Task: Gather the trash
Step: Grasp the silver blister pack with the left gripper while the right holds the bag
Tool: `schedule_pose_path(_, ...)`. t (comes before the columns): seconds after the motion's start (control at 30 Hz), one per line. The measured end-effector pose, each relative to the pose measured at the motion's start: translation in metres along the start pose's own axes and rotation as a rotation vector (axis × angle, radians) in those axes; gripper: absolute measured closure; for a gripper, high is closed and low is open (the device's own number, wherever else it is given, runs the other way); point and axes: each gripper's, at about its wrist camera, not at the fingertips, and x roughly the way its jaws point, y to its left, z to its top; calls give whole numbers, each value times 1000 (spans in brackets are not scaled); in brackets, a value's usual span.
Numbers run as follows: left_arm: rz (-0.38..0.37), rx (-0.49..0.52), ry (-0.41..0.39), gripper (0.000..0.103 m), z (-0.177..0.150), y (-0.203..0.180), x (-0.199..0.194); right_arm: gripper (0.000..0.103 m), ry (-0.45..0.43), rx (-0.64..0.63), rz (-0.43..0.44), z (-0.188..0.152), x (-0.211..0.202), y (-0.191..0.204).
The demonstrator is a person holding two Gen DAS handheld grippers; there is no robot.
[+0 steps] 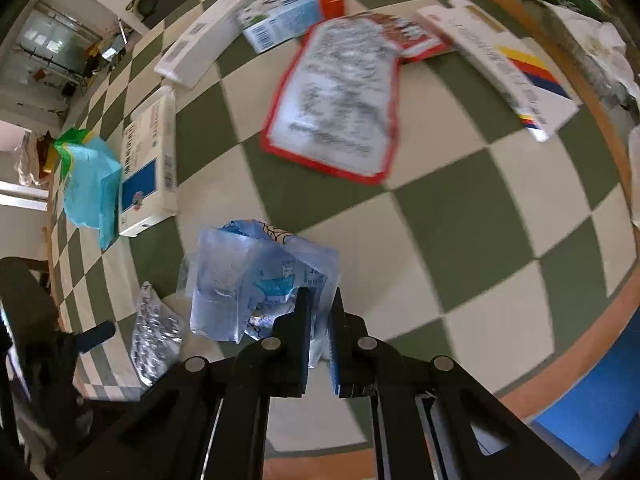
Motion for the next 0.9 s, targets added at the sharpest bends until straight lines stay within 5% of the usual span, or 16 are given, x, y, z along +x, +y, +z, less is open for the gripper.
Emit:
schedule_pose_path(0.2, -14, -88, 2, 37, -10, 11, -3, 95, -3, 22, 9, -2, -7, -23)
schedule_pose_path(0.53, -17, -370, -142, 38, -59, 55, -49, 96, -30, -26, 73, -22, -32, -2)
schedule_pose_path(0.9, -155, -513, -270, 39, -161, 56, -75, 96, -93, -101, 109, -106, -82, 41)
